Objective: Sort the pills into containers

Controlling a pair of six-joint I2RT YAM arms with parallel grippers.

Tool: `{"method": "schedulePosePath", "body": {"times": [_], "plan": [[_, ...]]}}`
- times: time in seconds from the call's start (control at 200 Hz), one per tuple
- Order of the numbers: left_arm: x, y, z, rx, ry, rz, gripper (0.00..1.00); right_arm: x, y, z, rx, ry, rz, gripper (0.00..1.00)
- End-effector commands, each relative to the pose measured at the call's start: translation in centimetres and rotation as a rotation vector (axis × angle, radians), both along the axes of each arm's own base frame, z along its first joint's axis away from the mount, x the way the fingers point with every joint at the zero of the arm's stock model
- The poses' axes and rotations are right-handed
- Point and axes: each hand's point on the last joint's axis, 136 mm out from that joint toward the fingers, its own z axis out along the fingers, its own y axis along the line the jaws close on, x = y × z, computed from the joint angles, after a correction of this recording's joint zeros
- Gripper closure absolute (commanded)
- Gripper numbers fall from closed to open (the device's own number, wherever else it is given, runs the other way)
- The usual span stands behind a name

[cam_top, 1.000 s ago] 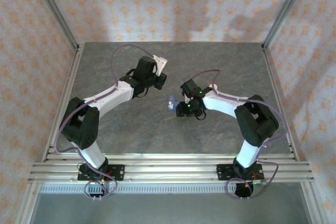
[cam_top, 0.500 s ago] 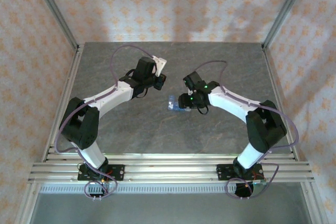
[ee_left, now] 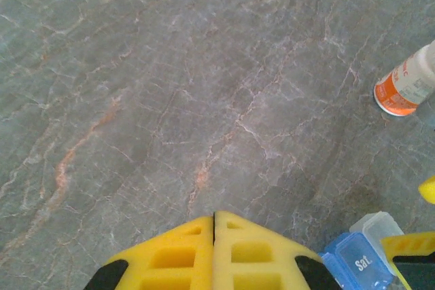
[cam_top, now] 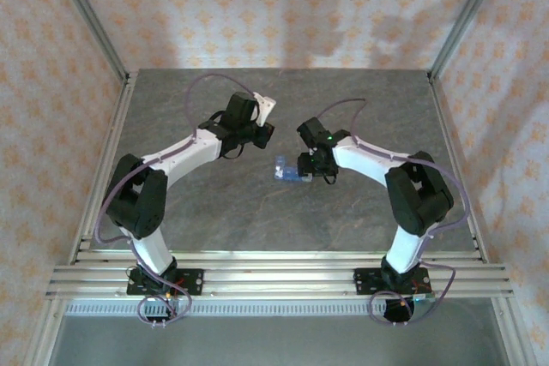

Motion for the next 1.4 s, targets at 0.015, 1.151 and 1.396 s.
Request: {"method": "schedulePosePath", "body": {"times": [0.015, 1.151, 1.396], "plan": [[0.1, -0.4, -0.2, -0.019, 0.043, -0.008, 1.00, 0.9, -0.2, 0.2, -0.018, -0.016, -0.026, 0.40], [-2.4, -3.4, -6.6, 0.012, 0.339, -0.108, 1.00, -0.6, -1.0, -3.1, -0.012, 0.055, -0.063, 0.43], [-3.6, -3.5, -6.7, 0.028, 0.374, -0.136, 1.00, -0.8, -1.0, -3.4, -0.009, 0.062, -0.070, 0.43]]}}
